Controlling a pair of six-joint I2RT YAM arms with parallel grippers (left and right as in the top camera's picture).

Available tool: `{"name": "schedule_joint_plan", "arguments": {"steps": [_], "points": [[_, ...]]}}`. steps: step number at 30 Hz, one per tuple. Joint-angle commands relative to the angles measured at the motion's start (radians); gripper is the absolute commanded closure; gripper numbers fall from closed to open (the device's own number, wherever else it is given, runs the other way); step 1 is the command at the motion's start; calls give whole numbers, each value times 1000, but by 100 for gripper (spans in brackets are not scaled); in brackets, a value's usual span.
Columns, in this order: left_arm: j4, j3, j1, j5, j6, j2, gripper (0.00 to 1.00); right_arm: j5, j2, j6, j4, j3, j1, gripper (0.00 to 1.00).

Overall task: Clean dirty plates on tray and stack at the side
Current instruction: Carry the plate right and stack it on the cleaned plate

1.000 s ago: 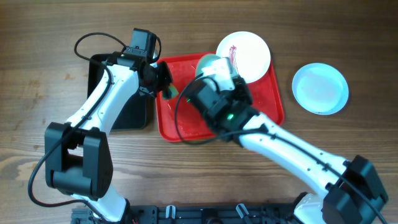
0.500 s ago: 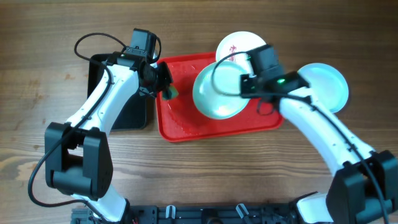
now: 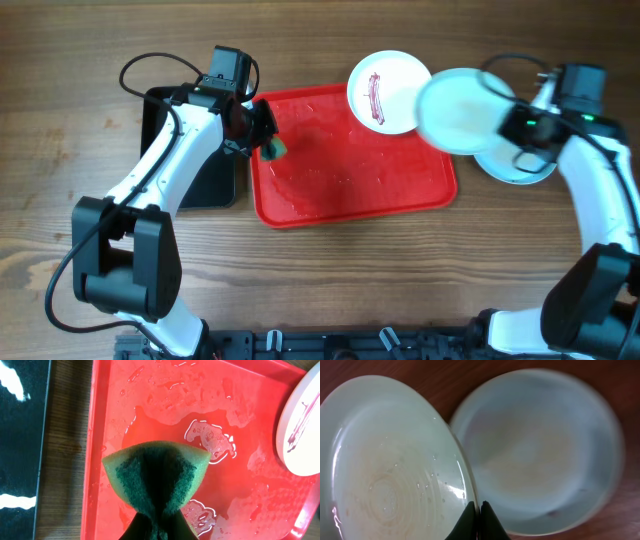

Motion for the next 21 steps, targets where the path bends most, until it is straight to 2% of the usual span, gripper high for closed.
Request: {"name": "schedule_joint_plan", "arguments": {"steps": [1, 15, 21], "points": [[0, 14, 0, -3, 15, -11, 96, 57, -3, 76, 16, 2, -91, 96], [-4, 14, 0, -21, 15, -11, 96, 278, 162, 214, -8, 2, -142, 96], [0, 14, 0, -22, 15, -11, 96, 273, 179, 212, -11, 2, -167, 95]]}}
